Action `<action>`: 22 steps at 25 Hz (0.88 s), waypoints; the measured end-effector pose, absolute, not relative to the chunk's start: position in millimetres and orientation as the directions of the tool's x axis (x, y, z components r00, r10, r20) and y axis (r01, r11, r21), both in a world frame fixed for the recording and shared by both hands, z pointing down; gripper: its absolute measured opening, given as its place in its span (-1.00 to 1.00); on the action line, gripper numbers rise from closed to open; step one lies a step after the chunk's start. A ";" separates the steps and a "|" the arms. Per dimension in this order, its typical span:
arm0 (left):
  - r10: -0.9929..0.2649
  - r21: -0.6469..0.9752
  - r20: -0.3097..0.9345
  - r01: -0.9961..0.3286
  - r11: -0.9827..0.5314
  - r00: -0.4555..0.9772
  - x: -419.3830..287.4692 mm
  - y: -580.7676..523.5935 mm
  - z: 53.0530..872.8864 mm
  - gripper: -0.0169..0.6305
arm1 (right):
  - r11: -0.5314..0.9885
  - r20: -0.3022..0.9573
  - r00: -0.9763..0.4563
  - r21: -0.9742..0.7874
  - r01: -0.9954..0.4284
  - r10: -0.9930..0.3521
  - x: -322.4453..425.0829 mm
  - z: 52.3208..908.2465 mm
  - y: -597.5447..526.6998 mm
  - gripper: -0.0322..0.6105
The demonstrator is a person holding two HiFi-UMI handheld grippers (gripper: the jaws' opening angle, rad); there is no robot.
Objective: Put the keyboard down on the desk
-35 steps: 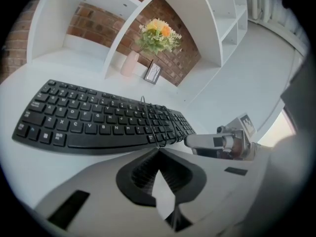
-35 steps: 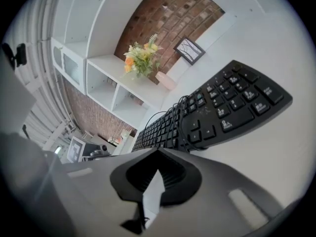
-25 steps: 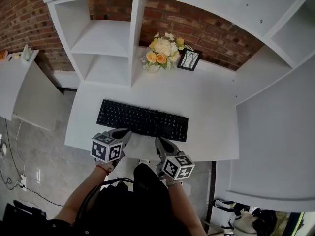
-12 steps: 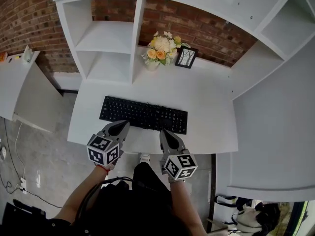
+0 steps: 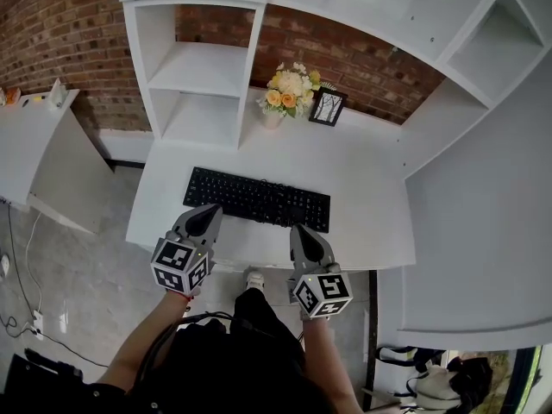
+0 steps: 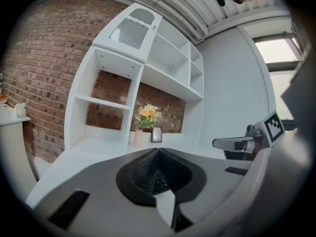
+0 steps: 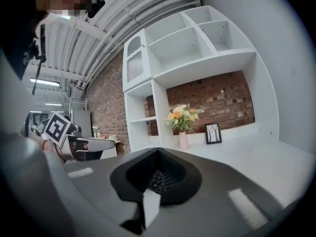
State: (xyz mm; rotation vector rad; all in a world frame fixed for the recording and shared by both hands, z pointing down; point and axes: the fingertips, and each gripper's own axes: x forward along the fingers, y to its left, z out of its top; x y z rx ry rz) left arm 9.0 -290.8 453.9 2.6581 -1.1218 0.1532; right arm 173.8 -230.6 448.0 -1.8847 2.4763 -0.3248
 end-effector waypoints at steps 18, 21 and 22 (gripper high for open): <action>-0.738 0.148 0.117 -0.746 -0.649 0.665 -41.0 -263.8 416.4 -0.94 | 0.219 0.036 -0.225 -0.122 -0.968 -0.974 147.1 415.9 -190.8 -0.89; -0.739 0.155 0.120 -0.748 -0.646 0.663 -48.6 -256.0 418.3 -0.94 | 0.218 0.041 -0.224 -0.119 -0.969 -0.974 140.8 417.3 -182.7 -0.89; -0.740 0.159 0.121 -0.749 -0.644 0.662 -51.1 -253.5 419.4 -0.94 | 0.217 0.043 -0.223 -0.119 -0.969 -0.974 139.1 418.3 -180.0 -0.89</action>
